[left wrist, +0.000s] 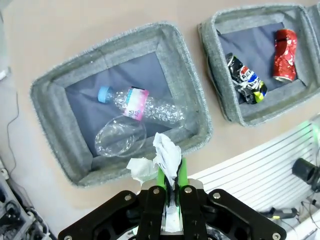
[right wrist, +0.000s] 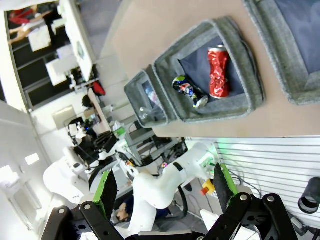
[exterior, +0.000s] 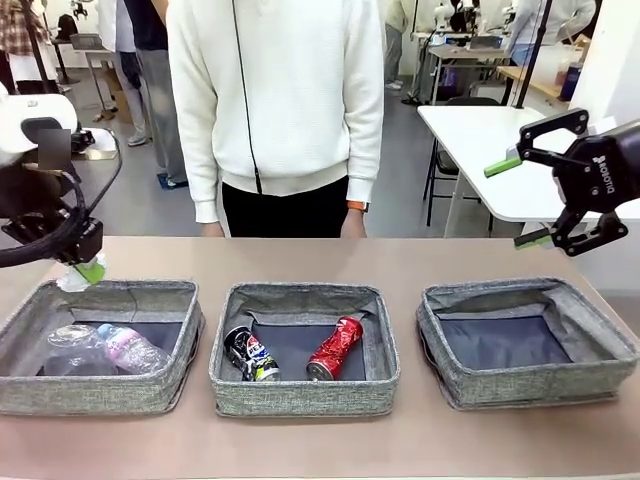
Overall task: Sort the waste into the appropriate baskets.
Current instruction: Pick up the waste item pointed out by the person.
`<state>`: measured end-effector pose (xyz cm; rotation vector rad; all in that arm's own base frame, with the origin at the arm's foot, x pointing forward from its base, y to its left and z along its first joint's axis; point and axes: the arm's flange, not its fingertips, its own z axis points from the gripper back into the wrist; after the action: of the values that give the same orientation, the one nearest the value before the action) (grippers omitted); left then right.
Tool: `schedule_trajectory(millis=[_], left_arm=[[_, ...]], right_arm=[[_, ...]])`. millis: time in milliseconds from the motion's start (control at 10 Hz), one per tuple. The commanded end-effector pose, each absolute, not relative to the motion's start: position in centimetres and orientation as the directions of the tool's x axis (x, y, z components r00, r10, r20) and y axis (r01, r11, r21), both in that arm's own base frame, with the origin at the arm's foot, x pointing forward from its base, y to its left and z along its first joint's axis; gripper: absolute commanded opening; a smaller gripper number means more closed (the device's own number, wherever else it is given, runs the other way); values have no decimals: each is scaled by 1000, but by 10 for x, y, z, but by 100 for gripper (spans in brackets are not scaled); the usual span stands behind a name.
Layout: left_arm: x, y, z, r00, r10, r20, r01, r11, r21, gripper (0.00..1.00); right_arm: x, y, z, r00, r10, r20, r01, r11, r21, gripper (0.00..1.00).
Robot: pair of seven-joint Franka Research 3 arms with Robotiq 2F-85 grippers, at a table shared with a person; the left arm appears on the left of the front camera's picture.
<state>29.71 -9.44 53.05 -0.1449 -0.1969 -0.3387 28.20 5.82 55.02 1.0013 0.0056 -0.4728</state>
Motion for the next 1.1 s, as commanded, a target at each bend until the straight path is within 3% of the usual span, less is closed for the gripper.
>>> schedule_trajectory(millis=[0, 200, 300, 400, 600, 800, 1000], left_arm=[[293, -93, 529, 924, -312, 222, 342, 934, -108, 7], [312, -170, 552, 936, -259, 237, 313, 922, -229, 7], [312, -257, 601, 973, -72, 221, 140, 941, -309, 7], [309, -282, 612, 967, -99, 234, 167, 942, -291, 7], [314, -345, 641, 977, -174, 121, 206, 916, -344, 7], [326, -368, 659, 991, -130, 21, 130, 947, -295, 7], [328, -372, 676, 984, -178, -6, 173, 960, -223, 7]], right_arm=[[284, 58, 551, 908, -364, -206, 363, 439, 822, 100], [284, 58, 551, 908, -364, -206, 363, 439, 822, 100], [284, 58, 551, 908, -364, -206, 363, 439, 822, 100], [284, 58, 551, 908, -364, -206, 363, 439, 822, 100], [284, 58, 551, 908, -364, -206, 363, 439, 822, 100], [284, 58, 551, 908, -364, -206, 363, 439, 822, 100], [284, 58, 551, 908, -364, -206, 363, 439, 822, 100]])
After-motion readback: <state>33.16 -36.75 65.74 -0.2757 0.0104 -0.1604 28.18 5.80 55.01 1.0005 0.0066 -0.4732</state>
